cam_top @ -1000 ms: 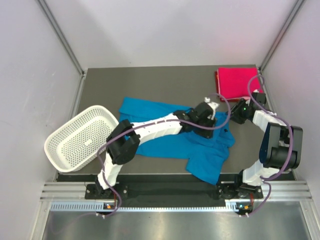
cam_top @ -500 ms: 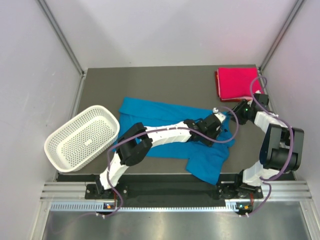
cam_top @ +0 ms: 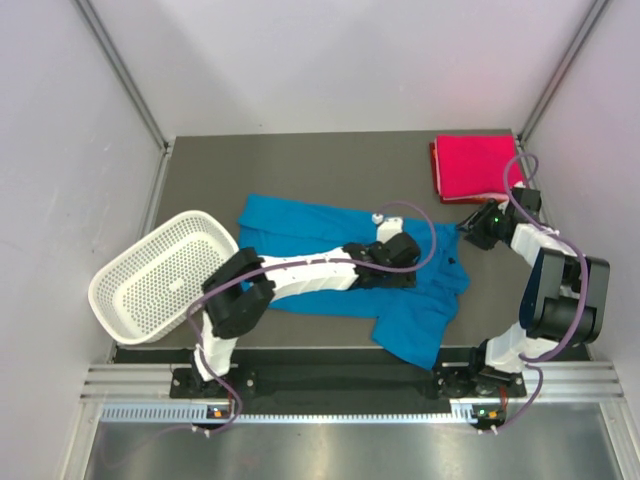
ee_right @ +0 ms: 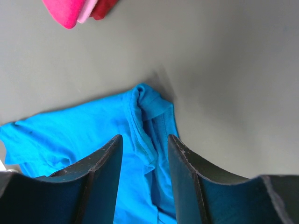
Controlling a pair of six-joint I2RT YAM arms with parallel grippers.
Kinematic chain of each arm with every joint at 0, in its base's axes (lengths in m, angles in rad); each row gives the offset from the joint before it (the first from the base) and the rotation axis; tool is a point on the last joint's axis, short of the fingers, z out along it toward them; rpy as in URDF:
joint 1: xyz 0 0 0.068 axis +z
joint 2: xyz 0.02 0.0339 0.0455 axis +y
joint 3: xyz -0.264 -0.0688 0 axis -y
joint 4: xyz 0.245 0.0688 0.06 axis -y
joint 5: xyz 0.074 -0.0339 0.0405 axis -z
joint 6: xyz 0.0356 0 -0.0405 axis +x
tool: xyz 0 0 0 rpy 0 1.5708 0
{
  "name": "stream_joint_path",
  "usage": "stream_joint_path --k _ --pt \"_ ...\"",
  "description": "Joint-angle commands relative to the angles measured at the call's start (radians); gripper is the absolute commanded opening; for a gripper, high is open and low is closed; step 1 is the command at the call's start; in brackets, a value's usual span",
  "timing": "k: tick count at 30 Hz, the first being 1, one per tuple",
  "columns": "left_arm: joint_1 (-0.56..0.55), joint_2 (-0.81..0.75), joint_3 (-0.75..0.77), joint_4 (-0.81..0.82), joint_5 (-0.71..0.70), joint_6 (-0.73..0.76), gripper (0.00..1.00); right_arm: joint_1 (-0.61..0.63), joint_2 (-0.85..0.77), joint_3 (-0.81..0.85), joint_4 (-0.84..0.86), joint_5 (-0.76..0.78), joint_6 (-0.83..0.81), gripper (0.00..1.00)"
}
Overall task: Fold and stack the t-shirts
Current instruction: Fold the tshirt
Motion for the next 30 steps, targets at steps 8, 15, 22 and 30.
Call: stream_joint_path --k 8,15,22,30 --pt "0.028 -0.148 -0.159 0.229 0.015 -0.402 0.6 -0.015 -0.053 -0.013 0.037 -0.024 -0.005 0.44" --pt "0.028 -0.092 -0.147 0.207 0.031 -0.511 0.59 -0.018 -0.051 -0.013 0.037 -0.024 -0.005 0.44" --pt "0.039 -0.065 -0.177 0.223 0.02 -0.508 0.6 -0.018 -0.042 -0.016 0.046 -0.03 -0.008 0.44" --pt "0.056 -0.003 -0.165 0.256 0.043 -0.488 0.58 -0.018 -0.05 -0.027 0.051 -0.037 -0.013 0.44"
